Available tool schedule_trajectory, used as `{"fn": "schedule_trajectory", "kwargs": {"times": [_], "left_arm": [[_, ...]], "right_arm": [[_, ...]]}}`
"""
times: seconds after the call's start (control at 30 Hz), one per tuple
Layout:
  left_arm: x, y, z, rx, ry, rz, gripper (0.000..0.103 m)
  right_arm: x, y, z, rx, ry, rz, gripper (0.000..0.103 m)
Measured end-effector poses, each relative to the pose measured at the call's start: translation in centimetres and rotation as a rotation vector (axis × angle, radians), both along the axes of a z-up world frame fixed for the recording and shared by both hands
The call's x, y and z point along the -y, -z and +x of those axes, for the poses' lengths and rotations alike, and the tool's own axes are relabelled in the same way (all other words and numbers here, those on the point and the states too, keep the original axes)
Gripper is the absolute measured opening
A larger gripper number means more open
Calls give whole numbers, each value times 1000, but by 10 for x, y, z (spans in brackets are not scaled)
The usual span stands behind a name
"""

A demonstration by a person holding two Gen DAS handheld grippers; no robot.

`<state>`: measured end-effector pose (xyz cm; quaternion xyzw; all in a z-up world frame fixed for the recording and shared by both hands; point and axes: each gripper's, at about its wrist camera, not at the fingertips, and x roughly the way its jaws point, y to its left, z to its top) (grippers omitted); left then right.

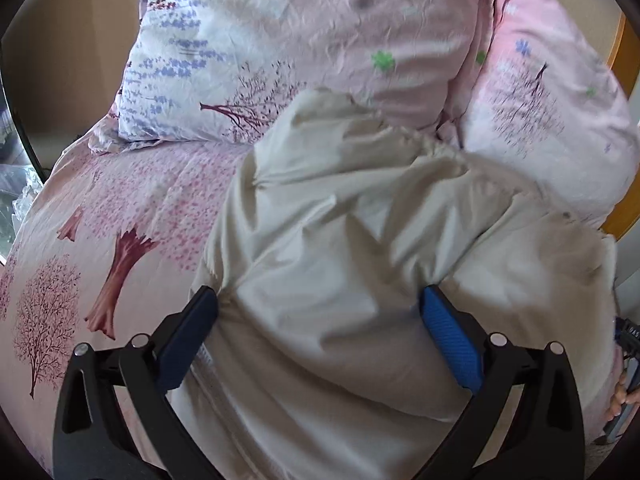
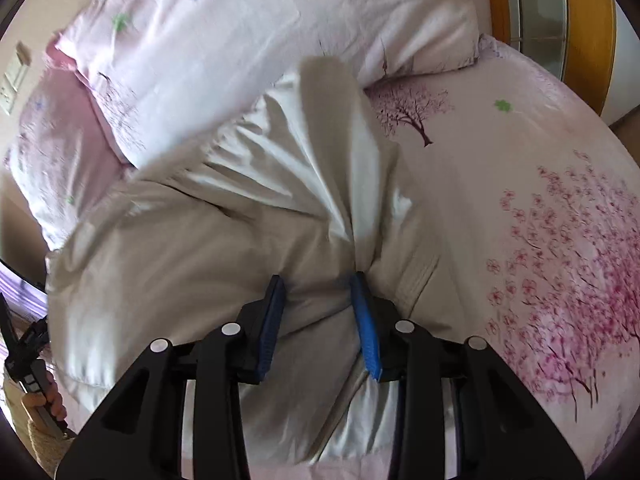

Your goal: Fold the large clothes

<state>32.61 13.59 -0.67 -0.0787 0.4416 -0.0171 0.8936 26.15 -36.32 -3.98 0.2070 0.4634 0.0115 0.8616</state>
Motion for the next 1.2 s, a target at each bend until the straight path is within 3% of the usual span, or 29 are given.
{"fn": "schedule_trajectory", "kwargs": {"times": [0.1, 0.2, 0.33, 0.5, 0.63, 0.77, 0.97, 1.2], "left_arm": [[-7, -7, -11, 22, -7, -52, 100], [-27, -19, -39, 76, -24, -158, 100], [-64, -14, -77, 85, -81, -332, 101], [-95, 18, -103, 9, -151, -575, 100], [-88, 33, -109, -11, -166, -679, 100], [-73, 37, -104, -1, -168, -740, 100], [-58, 44, -88, -21, -176, -768, 100], [-63, 55, -72, -25, -238, -810, 99]], "right_arm": [[12, -13, -14, 29, 33, 81, 41], [29, -27, -48, 103, 110, 184, 74], [52, -23, -88, 121, 237, 292, 83], [67, 16, -96, 23, 316, 515, 83], [61, 30, -87, -6, 321, 624, 83], [58, 40, -76, -13, 344, 674, 84], [48, 51, -61, -13, 357, 711, 83], [47, 56, -56, 16, 361, 698, 68]]}}
